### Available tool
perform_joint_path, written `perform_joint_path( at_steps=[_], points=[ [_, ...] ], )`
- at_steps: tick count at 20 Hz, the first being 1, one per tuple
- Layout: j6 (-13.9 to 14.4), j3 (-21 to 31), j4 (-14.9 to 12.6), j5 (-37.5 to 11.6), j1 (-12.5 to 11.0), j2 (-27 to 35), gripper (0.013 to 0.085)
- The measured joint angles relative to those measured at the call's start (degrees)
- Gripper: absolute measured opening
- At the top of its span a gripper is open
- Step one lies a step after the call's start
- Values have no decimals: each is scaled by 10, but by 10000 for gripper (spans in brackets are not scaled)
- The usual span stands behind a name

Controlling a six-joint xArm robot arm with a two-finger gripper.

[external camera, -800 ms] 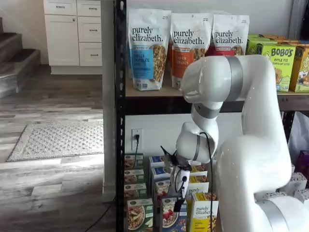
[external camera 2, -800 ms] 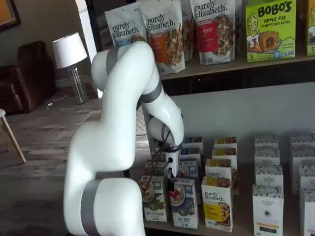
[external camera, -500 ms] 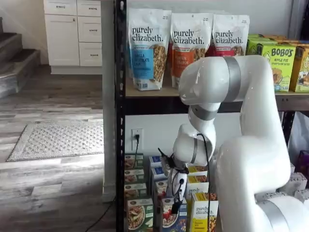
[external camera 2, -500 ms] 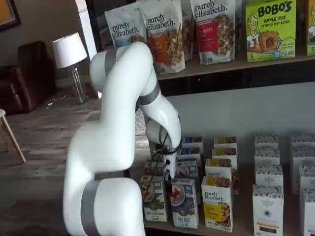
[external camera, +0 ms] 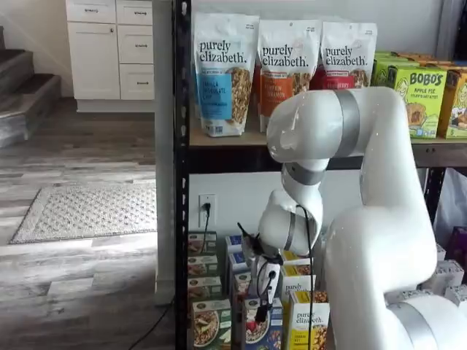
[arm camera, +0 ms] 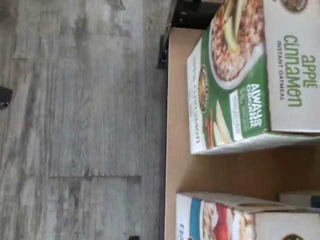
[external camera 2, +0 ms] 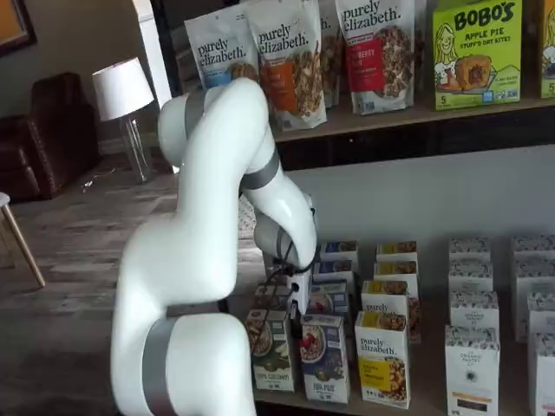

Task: Pick up the blue and white box that is on the bottom shelf, the second box from the left

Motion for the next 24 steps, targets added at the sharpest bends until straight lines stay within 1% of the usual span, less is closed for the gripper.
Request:
perform_joint_path(
  at_steps=[3,9,17,20,23,24],
  points=[
    [0,-12,-1,-2,-2,9,850],
    [8,-41,-22,-2,-14,34,850],
    [-5,-86,-21,-1,-26,74,850],
    [-4,-105,-24,0,-28,90,850],
    [5,-124,-37,4,-31,105,850],
    [13,-132,-46,8,-33,111,850]
  ],
)
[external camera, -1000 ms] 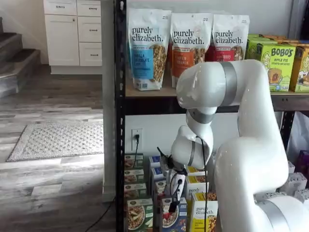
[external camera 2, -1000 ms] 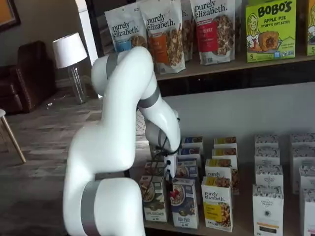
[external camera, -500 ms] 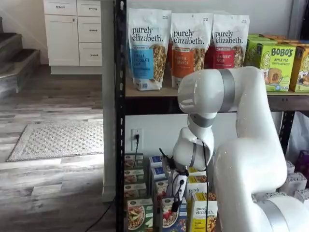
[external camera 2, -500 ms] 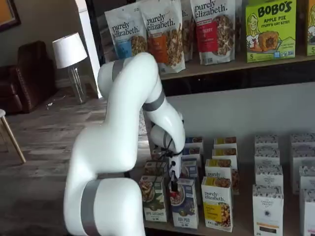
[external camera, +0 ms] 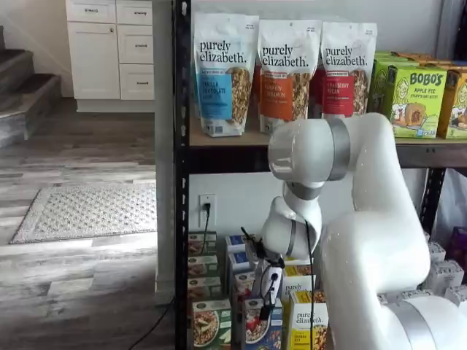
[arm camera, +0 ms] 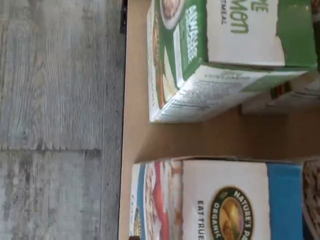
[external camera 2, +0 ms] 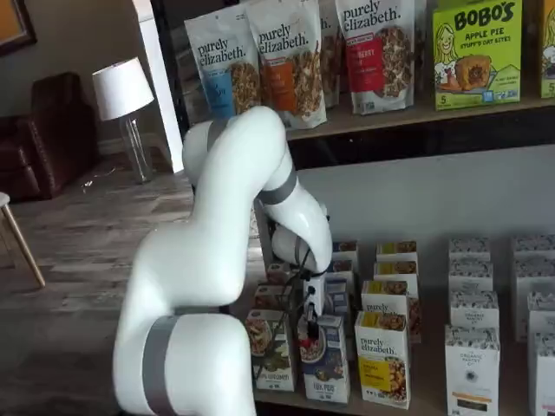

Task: Pick up the blue and white box that is on the bottom shelf, the second box from the left

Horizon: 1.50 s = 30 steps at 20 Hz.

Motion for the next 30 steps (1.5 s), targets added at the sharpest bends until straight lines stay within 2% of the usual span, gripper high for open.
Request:
perform_joint_path(
  at_steps=[10,15,21,24,26,29,30],
  points=[
    [73,-61,-87,60,-7,36,850],
    [103,-74,-119,77,-5,44,850],
    [126,-80,-144,90,-5,47,850],
    [128,-78,-147,90,-4,47,850],
    [127,-77,-145,89,-4,46,770],
    [128,-73,-144,87,-3,45,730],
    [128,-72,-144,86,-2,45,690]
  ],
)
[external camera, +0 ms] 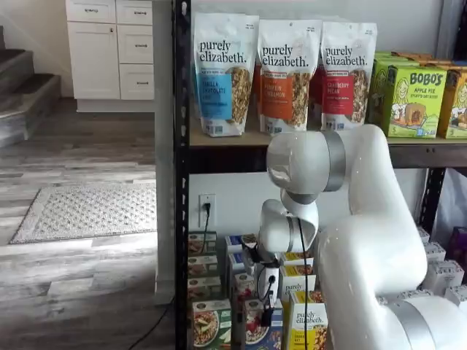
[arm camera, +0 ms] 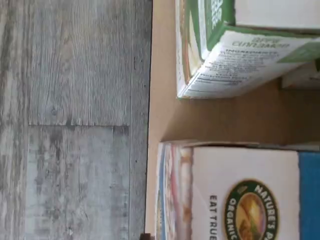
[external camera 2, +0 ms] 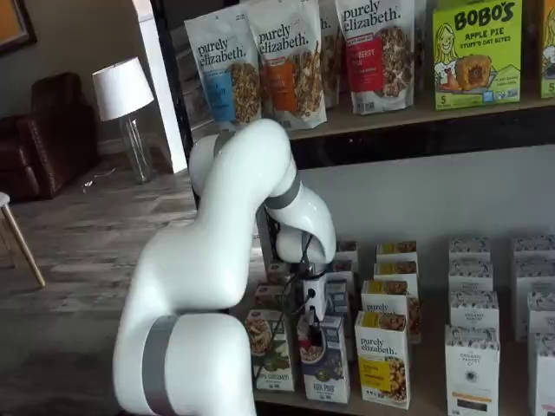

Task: Pick up the blue and white box that is on the bottom shelf, the second box from the left

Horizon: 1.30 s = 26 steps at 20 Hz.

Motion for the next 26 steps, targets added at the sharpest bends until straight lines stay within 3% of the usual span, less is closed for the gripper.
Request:
perform_joint_path(
  at_steps=[2,10,19,26],
  points=[
    [1,3,0,-3,1,-1,650],
    [3,16,0,-18,4,-7,650],
    [1,27,3,-22,5,-15,450],
    [11,41,-7,-38,6,-23,450]
  ],
)
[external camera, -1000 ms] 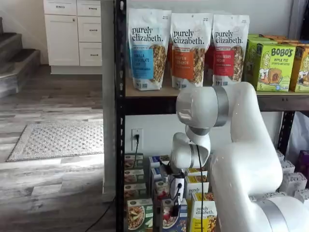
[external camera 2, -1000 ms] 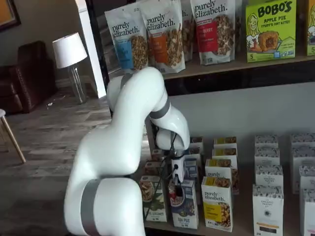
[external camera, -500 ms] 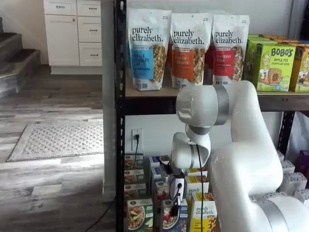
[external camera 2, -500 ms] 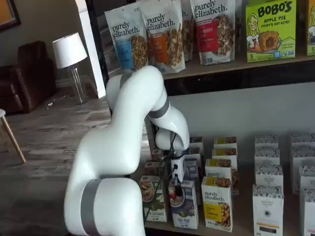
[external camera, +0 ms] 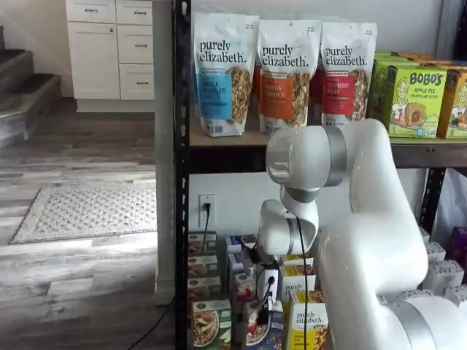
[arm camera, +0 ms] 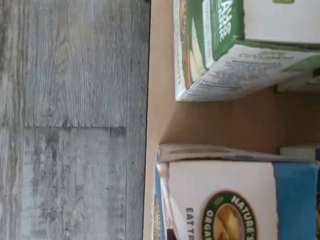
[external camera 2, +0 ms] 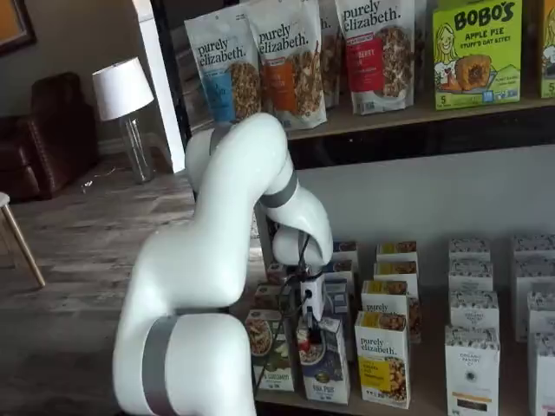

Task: Pick up the blue and white box that is on the bottom shelf, the second box from the left

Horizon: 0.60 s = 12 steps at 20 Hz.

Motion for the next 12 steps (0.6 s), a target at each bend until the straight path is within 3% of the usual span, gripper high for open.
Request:
perform_joint_path(
  at_steps=[12],
  points=[
    [10,90,-3,-29,9,-59,450]
  ],
)
